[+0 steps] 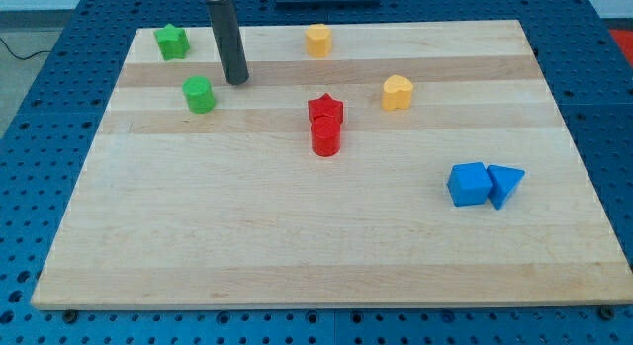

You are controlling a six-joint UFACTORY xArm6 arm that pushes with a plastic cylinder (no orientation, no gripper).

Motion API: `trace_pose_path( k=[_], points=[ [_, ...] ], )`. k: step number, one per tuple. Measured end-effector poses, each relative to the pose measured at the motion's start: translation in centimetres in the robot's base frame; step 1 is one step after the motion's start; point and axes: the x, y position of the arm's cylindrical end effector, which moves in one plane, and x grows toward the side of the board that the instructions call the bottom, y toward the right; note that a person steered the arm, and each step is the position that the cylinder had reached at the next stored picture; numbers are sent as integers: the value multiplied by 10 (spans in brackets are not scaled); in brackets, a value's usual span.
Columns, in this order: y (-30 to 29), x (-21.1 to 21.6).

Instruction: Push the green circle vertically to the top of the blue triangle

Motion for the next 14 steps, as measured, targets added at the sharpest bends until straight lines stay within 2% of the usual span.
trace_pose_path(
  k=[1,2,4,6,7,8,9,10,11,12,13,14],
  points=[
    [0,0],
    [1,24],
    [1,44],
    [-45,75],
    [-65,75],
    [-85,57],
    [-85,18],
    [-35,9],
    [-1,9],
    [-59,9],
    [-104,43],
    [-81,64]
  ],
)
